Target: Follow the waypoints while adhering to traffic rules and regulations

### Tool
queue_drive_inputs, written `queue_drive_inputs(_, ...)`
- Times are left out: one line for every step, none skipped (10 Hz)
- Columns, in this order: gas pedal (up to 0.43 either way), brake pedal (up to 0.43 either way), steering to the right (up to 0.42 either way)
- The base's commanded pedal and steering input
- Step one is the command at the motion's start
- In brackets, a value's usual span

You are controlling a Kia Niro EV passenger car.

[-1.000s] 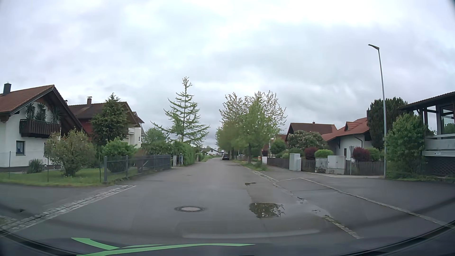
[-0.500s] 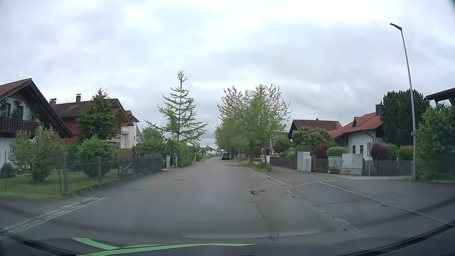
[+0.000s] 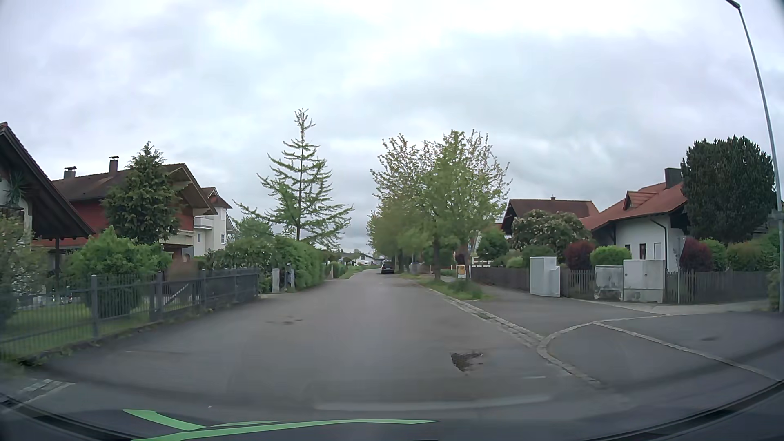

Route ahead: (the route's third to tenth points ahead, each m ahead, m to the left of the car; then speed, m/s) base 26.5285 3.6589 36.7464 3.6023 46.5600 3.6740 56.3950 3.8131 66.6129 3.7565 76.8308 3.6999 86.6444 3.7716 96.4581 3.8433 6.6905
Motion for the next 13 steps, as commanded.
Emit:
queue_drive_inputs(0.098, 0.000, 0.002)
queue_drive_inputs(0.098, 0.000, 0.002)
queue_drive_inputs(0.098, 0.000, 0.002)
queue_drive_inputs(0.098, 0.000, 0.002)
queue_drive_inputs(0.098, 0.000, 0.002)
queue_drive_inputs(0.098, 0.000, 0.001)
queue_drive_inputs(0.118, 0.000, 0.001)
queue_drive_inputs(0.118, 0.000, -0.002)
queue_drive_inputs(0.118, 0.000, -0.005)
queue_drive_inputs(0.118, 0.000, -0.006)
queue_drive_inputs(0.118, 0.000, -0.002)
queue_drive_inputs(0.110, 0.000, -0.003)
queue_drive_inputs(0.098, 0.000, -0.011)
